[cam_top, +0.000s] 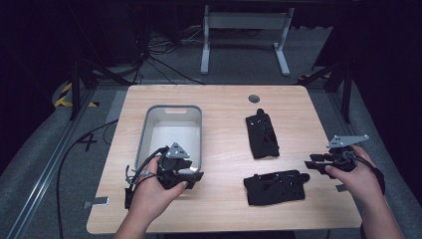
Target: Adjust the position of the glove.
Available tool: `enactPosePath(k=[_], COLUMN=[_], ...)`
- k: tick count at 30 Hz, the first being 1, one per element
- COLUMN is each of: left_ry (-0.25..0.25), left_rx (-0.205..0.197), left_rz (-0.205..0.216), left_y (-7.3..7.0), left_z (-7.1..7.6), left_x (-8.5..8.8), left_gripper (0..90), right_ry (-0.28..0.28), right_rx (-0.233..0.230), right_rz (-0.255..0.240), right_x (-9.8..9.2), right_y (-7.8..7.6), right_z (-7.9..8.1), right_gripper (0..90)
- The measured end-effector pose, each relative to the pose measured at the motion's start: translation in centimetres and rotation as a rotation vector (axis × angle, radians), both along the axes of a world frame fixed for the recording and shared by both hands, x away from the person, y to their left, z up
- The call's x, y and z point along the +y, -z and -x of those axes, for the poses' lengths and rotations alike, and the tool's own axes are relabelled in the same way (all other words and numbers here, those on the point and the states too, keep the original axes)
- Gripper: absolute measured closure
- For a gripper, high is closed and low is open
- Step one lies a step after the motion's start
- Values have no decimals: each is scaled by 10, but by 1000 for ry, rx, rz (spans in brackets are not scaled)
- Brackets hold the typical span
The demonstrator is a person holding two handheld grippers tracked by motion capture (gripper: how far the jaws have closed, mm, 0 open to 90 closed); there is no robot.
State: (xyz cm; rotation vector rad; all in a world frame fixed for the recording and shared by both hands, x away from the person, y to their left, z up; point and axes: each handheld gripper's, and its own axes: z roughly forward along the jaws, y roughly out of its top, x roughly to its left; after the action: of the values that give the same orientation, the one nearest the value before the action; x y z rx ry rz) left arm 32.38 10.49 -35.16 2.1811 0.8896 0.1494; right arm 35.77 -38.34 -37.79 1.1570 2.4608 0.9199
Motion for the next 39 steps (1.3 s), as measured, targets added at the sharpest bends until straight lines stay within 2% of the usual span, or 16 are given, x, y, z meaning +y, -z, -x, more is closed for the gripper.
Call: enactPosePath(k=[6, 10, 15, 16, 17, 18, 19, 21, 23, 24, 28, 31, 34, 37, 39], left_ry=[16, 46, 82, 102, 102, 124, 124, 145, 187, 187, 237, 251, 275, 296, 311], left_rx=[1, 3, -1, 3, 3, 10, 10, 15, 29, 29, 71, 78, 90, 79, 89], left_rz=[-3, 4, 8, 17, 17, 23, 23, 22, -4, -4, -2, -10, -29, -61, -82], left_y=[0, 0, 0, 1, 1, 4, 4, 11, 22, 22, 40, 49, 61, 72, 82], left_z=[-1, 1, 2, 2, 2, 1, 1, 0, -1, -1, -5, -6, -8, -8, -8], left_x=[-6, -13, -27, -35, -35, -44, -44, -56, -75, -75, -102, -112, -127, -139, -146], left_gripper=[460, 459, 458, 459, 461, 463, 465, 466, 466, 466, 464, 464, 463, 462, 461], right_ry=[6, 2, 0, 3, 3, 11, 13, 15, 9, 9, -1, -6, -15, -22, -26], right_rx=[3, 2, 4, 11, 11, 22, 25, 29, 39, 43, 65, 73, 99, 117, 125], right_rz=[1, -3, -14, -17, -17, -13, -11, -7, 1, 4, 14, 15, 23, 31, 35], right_x=[-2, -3, -5, -8, -8, -10, -11, -11, -10, -10, -8, -8, -7, -4, -3], right_y=[1, 1, 4, 6, 6, 8, 9, 10, 13, 14, 20, 23, 31, 37, 40], right_z=[4, 6, 7, 8, 8, 9, 9, 9, 10, 10, 10, 10, 10, 9, 9], right_gripper=[609, 607, 608, 608, 608, 608, 608, 609, 609, 608, 608, 608, 607, 605, 605])
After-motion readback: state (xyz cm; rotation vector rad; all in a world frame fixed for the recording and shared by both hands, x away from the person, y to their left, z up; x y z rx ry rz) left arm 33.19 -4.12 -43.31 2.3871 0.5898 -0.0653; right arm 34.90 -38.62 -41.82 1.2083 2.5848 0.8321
